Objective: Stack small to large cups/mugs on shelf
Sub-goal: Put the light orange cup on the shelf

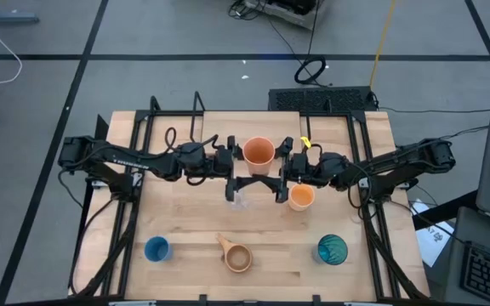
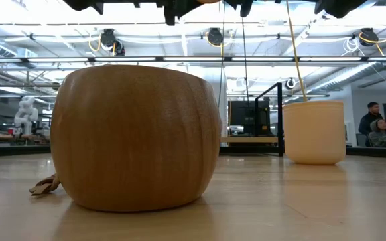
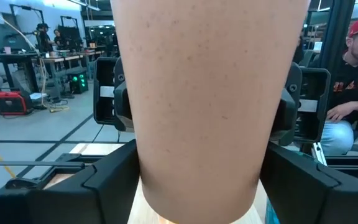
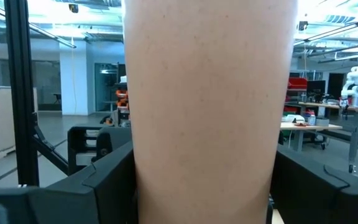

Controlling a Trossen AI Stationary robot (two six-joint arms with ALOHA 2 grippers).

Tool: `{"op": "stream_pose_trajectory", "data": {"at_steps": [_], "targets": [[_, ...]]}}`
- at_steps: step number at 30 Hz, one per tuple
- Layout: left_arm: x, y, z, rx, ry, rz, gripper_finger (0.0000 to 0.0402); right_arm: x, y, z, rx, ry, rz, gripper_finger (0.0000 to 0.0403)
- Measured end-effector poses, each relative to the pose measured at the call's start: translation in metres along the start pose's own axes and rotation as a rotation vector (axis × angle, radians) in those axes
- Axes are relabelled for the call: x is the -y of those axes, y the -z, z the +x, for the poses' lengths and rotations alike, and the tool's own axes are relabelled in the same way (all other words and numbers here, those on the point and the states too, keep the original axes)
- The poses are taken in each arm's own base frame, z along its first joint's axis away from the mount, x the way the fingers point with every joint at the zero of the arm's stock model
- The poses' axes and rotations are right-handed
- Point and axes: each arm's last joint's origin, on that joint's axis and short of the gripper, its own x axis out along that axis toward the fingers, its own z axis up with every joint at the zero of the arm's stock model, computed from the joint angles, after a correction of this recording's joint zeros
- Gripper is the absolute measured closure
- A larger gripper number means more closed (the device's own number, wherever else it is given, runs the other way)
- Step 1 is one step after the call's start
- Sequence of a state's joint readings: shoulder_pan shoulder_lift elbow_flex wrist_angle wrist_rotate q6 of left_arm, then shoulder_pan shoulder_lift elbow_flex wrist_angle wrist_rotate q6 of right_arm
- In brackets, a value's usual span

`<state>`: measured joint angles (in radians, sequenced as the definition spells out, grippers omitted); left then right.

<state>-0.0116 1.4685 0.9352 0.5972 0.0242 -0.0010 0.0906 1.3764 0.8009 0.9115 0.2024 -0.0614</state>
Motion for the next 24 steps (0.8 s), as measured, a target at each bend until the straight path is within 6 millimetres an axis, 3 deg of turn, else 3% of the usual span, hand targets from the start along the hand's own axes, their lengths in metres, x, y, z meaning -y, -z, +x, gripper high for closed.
{"op": "stream_pose_trajectory", "data": {"at_steps": [10,16,24], "targets": [[0.000,0.001,0.000,-0.008,0.000,0.009,0.0112,0.000,0.000,0.000,-0.005,0.002,0.008,0.0102],[0.000,0.001,0.000,-0.013,0.000,0.026,0.0123,0.002,-0.006,-0.006,-0.050,0.004,0.016,0.0057],[0.000,0.002,0.000,-0.024,-0.008,0.037,0.0123,0.008,-0.026,-0.029,-0.171,0.046,-0.011,0.0012]]}}
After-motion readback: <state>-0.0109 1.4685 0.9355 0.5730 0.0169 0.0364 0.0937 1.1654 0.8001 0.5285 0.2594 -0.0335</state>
